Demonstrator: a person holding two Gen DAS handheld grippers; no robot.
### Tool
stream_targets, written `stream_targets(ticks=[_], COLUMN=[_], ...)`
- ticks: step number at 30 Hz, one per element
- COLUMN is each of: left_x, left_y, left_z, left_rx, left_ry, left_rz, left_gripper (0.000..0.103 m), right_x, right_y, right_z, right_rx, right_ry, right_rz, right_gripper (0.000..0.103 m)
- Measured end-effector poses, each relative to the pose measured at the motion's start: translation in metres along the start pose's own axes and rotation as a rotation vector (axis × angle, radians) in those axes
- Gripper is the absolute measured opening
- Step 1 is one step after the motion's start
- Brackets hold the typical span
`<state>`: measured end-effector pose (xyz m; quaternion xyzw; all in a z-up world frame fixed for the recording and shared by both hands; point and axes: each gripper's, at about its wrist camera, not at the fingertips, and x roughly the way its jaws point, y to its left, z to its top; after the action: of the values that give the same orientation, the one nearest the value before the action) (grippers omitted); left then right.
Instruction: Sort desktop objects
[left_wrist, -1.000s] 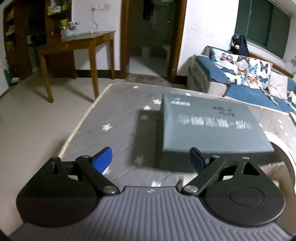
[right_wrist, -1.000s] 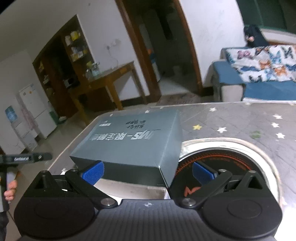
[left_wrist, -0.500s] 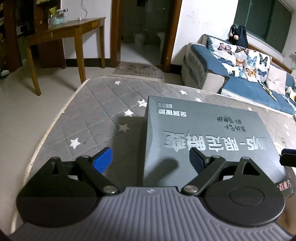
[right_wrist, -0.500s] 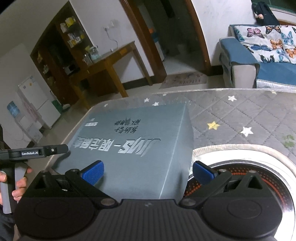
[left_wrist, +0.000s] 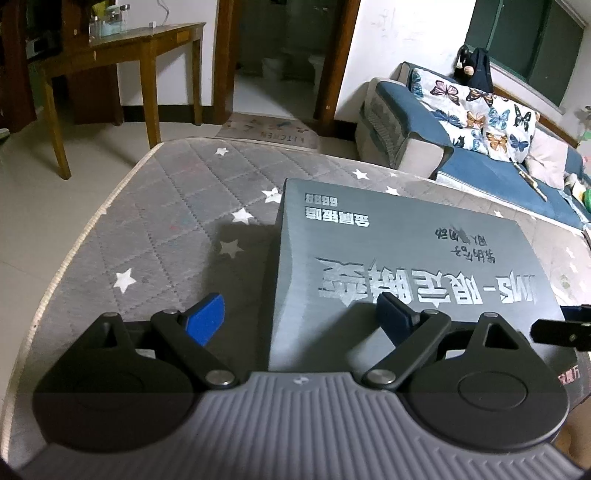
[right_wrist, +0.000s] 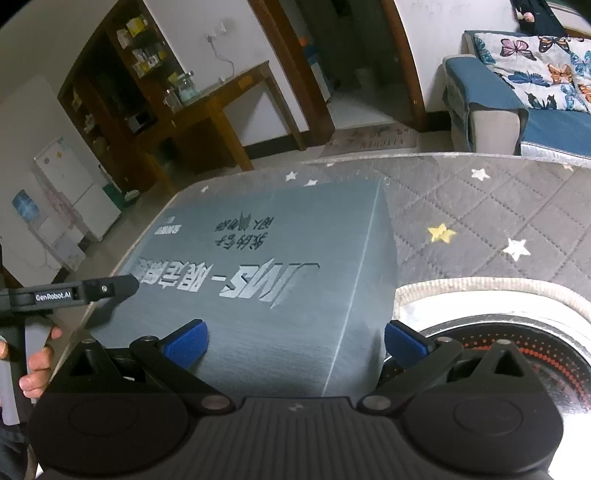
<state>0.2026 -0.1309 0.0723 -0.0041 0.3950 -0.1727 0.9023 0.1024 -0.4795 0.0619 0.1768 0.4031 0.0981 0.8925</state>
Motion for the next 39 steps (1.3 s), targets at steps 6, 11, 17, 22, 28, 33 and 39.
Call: stream_targets(ticks=[6, 11, 17, 22, 28, 33, 39], left_x=[0.004, 0.009, 0.017, 0.02, 0.018, 0.006, -0.019], left_y=[0.004, 0.01, 0.008, 0.004, 0.0, 0.0, -0.004], left_z=[0.0, 0.0, -0.001, -0.001, -0.001, 0.003, 0.013], left_rx=[-0.042, -0.095, -0.118, -0.108, -0.106, -0.11, -0.132], left_ry=[0.012, 0.032, 0.064, 0.064, 0.064, 0.033, -0.007], left_rz=[-0.05, -0.112, -0.152, -0.144, -0.146, -0.148, -0.15], left_gripper=[0.089, 0.089, 0.098, 0.101, 0.101, 0.101, 0.101], right_x=[0.011, 0.014, 0.018, 0.02, 0.02, 0.006, -0.023], right_y=[-0.002, -0.004, -0.012, -0.013, -0.008, 0.001, 0.018], right_z=[0.0, 0.002, 0.005, 0.006, 0.006, 0.009, 0.017], right_rx=[0.007, 0.02, 0.068, 0.084, 0.077, 0.065, 0.031], right_ry=[0.022, 0.04, 0.064, 0.07, 0.073, 0.042, -0.001], right_rz=[0.006, 0.014, 0.039, 0.042, 0.047, 0.051, 0.045], right_gripper=[0.103, 0.103, 0.103, 0.103, 0.103, 0.103, 0.103])
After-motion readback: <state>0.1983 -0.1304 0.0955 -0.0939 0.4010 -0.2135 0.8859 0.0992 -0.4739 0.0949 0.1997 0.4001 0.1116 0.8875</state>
